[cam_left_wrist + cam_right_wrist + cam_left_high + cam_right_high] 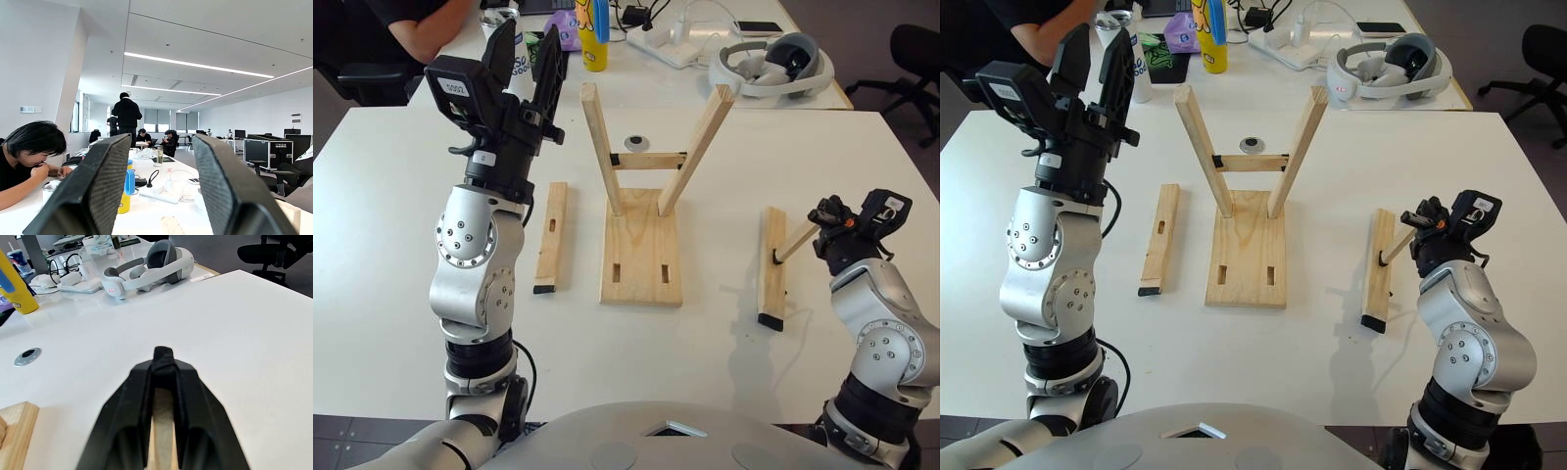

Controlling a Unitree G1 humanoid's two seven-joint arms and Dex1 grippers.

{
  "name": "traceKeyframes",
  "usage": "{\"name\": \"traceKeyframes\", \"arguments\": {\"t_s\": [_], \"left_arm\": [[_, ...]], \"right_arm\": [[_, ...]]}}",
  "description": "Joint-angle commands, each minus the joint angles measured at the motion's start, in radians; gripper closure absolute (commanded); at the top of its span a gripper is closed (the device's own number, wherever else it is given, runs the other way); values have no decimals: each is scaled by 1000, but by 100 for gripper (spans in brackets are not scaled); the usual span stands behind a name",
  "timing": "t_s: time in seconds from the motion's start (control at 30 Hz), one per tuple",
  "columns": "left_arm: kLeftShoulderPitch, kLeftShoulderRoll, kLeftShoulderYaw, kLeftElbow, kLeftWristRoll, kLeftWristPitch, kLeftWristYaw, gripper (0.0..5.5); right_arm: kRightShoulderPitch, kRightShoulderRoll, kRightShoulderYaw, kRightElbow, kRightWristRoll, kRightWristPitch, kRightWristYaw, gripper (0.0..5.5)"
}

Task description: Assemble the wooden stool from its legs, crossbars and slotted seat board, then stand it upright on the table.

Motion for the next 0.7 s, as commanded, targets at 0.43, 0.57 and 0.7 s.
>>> {"name": "traceKeyframes", "arguments": {"t_s": [0.43, 0.57, 0.7], "left_arm": [[-27, 12, -3, 23, -25, 37, -34, 320], [-28, 11, -7, 23, -24, 42, -38, 320], [-38, 16, -11, 30, -34, 49, -52, 320]], "right_arm": [[127, 78, 192, 225, -215, -485, 252, 509], [145, 80, 234, 327, -265, -625, 333, 509], [199, 87, 252, 407, -304, -756, 398, 509]]}}
